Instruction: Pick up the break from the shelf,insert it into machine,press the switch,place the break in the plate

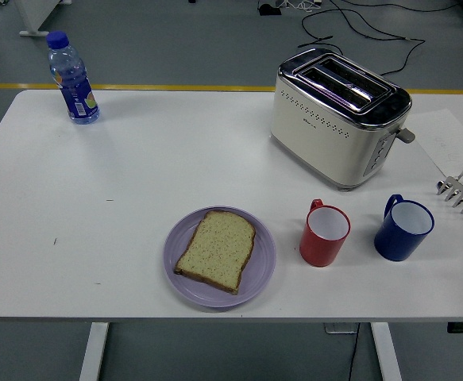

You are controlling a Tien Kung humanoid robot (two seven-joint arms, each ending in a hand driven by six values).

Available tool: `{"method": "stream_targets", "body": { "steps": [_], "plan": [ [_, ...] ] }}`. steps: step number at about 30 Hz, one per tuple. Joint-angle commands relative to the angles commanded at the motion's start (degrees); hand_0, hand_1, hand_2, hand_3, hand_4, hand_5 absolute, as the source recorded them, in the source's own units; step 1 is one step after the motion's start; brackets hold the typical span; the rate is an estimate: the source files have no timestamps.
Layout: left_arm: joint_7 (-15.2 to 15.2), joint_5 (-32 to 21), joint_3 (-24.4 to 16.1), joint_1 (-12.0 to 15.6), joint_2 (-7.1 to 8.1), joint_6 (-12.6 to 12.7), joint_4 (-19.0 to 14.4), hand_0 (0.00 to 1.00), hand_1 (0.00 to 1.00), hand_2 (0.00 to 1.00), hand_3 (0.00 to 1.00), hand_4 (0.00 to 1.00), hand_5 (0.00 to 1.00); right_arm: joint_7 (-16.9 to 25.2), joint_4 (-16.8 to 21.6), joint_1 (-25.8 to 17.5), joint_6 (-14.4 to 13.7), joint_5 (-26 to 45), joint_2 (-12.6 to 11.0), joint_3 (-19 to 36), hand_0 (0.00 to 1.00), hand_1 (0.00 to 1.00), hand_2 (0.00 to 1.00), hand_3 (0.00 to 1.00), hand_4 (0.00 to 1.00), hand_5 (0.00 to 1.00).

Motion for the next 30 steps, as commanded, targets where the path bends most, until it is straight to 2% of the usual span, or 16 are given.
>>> {"method": "stream_targets", "body": {
  "steps": [3,6,9,16,21,30],
  "plan": [
    [-0.05,0.21,-0.12,-0.05,-0.03,0.0,0.0,0.655,0.592,0.591,0.598,0.331,0.934,-0.91,1.38,-3.81,0.11,-3.44,0.33,3.94,0.771,0.716,0.724,0.643,0.528,0.237],
    [-0.1,0.18,-0.13,-0.09,-0.02,0.04,0.0,0.654,0.593,0.593,0.598,0.331,0.935,-1.12,2.42,-5.56,0.12,-4.59,0.46,5.78,0.771,0.716,0.724,0.643,0.528,0.237],
    [-0.22,0.16,-0.19,-0.19,-0.02,0.11,0.0,0.654,0.593,0.593,0.598,0.331,0.935,-1.19,5.96,-9.59,-0.47,-6.34,0.85,9.26,0.771,0.718,0.725,0.644,0.521,0.238],
    [-0.23,1.2,-0.97,-0.26,-0.14,0.05,0.0,0.655,0.591,0.593,0.597,0.332,0.937,-1.21,14.66,-16.58,-2.89,-8.63,2.14,13.3,0.77,0.717,0.727,0.64,0.521,0.241],
    [-0.25,1.52,-1.38,-0.32,-0.16,0.11,0.0,0.655,0.591,0.594,0.597,0.333,0.938,-1.36,18.54,-20.08,-3.46,-9.27,3.49,16.38,0.77,0.718,0.729,0.638,0.514,0.237],
    [-0.06,3.22,-2.78,-0.13,-0.18,0.03,0.0,0.655,0.59,0.596,0.597,0.332,0.939,-1.46,20.67,-23.6,-3.72,-10.7,5.85,20.11,0.769,0.719,0.728,0.637,0.512,0.237]
  ]
}}
